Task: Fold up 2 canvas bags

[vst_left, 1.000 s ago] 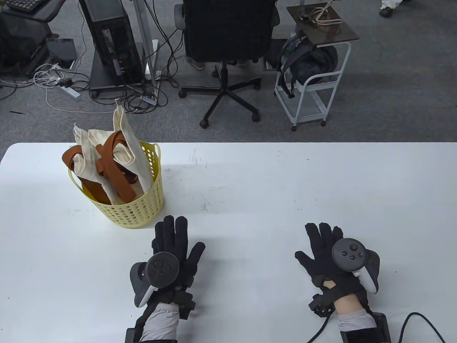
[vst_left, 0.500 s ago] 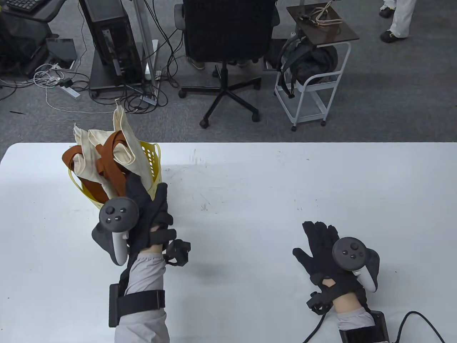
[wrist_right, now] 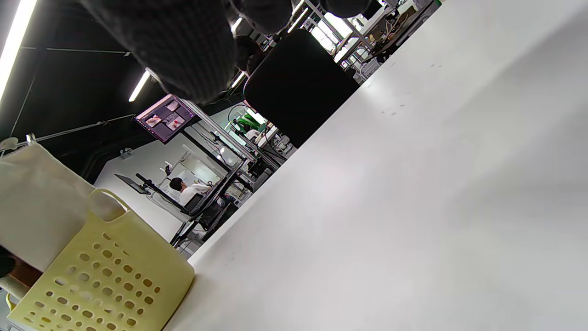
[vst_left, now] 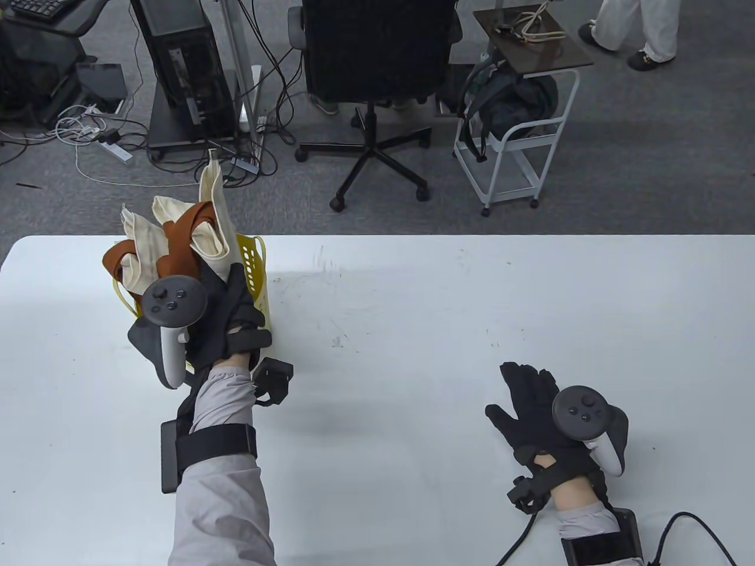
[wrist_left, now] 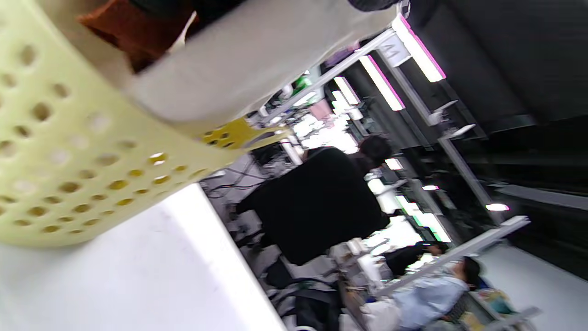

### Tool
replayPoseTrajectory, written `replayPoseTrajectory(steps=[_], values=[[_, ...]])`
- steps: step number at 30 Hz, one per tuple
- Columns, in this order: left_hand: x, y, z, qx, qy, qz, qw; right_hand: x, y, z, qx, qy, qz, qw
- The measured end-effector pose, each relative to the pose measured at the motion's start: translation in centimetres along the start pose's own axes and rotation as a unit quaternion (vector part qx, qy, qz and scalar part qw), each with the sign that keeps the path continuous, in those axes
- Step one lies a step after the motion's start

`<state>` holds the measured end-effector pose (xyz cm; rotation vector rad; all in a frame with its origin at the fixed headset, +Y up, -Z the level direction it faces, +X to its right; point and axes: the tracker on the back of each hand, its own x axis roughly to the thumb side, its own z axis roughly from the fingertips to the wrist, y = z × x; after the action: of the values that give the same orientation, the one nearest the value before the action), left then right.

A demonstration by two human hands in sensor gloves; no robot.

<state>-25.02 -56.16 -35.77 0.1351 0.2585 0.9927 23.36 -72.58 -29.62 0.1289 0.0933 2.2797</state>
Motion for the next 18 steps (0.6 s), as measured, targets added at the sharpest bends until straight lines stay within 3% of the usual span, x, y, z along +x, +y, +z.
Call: replayPoseTrajectory(steps=[5, 11, 14, 18], values=[[3.6, 2.4, 3.1, -0.013, -0.11, 0.041, 0.993, -0.3, 0.0, 0.0, 0.003, 0.008, 0.0, 1.0], [7.8, 4.7, 7.5, -0.03, -0.244, 0.084, 0.966, -0.1, 0.3, 0.1, 0.01, 0.004, 0.003, 1.0], [8.7, 4.3, 8.8, -0.06, -0.282, 0.126, 0.949, 0.3, 0.7, 0.1, 0.02, -0.008, -0.01, 1.0], [7.9, 1.5, 8.3, -0.133, -0.277, 0.228, 0.924, 0.3, 1.2, 0.1, 0.043, -0.031, -0.082, 0.995]])
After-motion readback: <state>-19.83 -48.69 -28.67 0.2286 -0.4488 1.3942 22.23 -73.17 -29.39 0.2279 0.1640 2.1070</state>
